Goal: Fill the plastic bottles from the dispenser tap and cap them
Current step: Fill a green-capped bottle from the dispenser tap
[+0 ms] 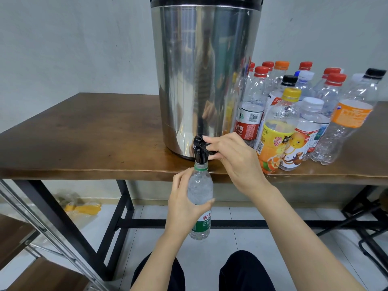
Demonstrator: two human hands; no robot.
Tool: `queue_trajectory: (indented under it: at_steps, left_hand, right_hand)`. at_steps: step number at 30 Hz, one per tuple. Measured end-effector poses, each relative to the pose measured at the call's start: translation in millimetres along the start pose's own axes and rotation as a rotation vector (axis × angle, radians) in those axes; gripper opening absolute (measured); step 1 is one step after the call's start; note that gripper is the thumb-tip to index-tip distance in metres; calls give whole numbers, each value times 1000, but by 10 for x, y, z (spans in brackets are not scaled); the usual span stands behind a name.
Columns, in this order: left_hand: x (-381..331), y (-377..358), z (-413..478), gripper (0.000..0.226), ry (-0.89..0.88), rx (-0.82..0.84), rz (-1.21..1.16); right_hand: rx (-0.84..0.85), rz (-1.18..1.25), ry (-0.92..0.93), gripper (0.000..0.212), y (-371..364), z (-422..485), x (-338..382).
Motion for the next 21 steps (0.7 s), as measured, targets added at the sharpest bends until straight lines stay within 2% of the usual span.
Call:
queue_trajectory:
  at_steps: [6,8,11,17,21]
  left_hand:
    - [-18,10,4,85,-4,2,0]
    - [-19,12,5,85,-1,7,4]
    - [-10,5,4,86,2,15,-7]
    - [-1,8,1,86,-3,8,-7]
    - [-26,22,-2,86,-16,10,-16]
  right_hand:
    - [17,-151,57,16,31,337,144]
    - [80,-181,-41,10,-56,555,128]
    - [162,-71,-242,14,-179,659,-6]
    - [94,18,-314,19,-146,588,-32]
    - [161,142,-430,22,-150,471,-189]
Point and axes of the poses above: each hand's wrist, its own z-axis towards the middle knuckle, its own y-axis out of the back of the hand, x = y × z, the point moved 8 cm from there along z, towards the middle knuckle, and after that the axes turned 2 degrees about -x, right-handed, at the moved point
